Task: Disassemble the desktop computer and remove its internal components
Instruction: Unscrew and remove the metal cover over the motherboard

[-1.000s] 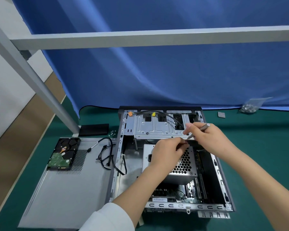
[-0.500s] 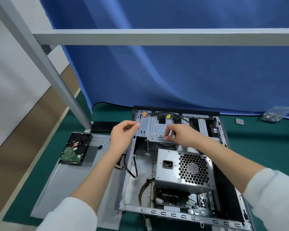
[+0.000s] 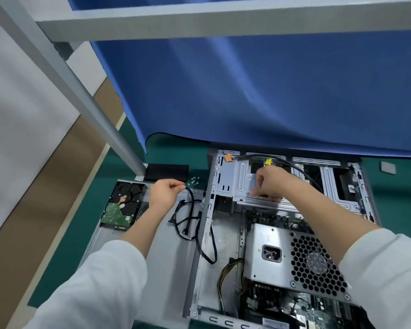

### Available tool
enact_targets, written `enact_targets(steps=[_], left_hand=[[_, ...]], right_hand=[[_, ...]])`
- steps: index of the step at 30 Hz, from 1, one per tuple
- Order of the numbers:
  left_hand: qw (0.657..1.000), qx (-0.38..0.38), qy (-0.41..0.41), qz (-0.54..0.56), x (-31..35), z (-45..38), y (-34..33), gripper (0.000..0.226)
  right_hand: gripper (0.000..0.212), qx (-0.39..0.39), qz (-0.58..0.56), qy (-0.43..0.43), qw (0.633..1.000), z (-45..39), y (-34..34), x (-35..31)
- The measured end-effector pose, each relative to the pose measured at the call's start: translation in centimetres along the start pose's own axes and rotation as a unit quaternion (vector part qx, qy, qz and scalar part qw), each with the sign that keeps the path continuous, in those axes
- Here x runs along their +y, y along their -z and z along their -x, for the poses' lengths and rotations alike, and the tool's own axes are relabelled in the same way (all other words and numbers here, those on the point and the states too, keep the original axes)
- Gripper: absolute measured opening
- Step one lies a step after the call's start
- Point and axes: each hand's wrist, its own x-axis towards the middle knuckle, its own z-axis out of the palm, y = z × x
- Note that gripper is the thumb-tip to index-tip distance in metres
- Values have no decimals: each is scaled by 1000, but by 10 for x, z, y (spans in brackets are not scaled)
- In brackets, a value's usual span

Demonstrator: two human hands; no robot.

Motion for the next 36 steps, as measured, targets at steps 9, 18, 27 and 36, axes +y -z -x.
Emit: enact_targets(steps=[9,18,27,36], left_hand=[[976,23,30,-216,5,-36,-47,15],[948,18,59,-313,1,-51,-57,17],[961,15,48,-272,2,-41,-48,20],[993,71,-53,-76,20,10,-18,15]], right_hand=[[32,-15,11,-16,1000,-1,4,-5],[26,-6,-33,-13,999,-2,1,-1],[25,23,-56,-2,998,-8,-6,4],[27,71,-83,-3,994,-7,-12,11]])
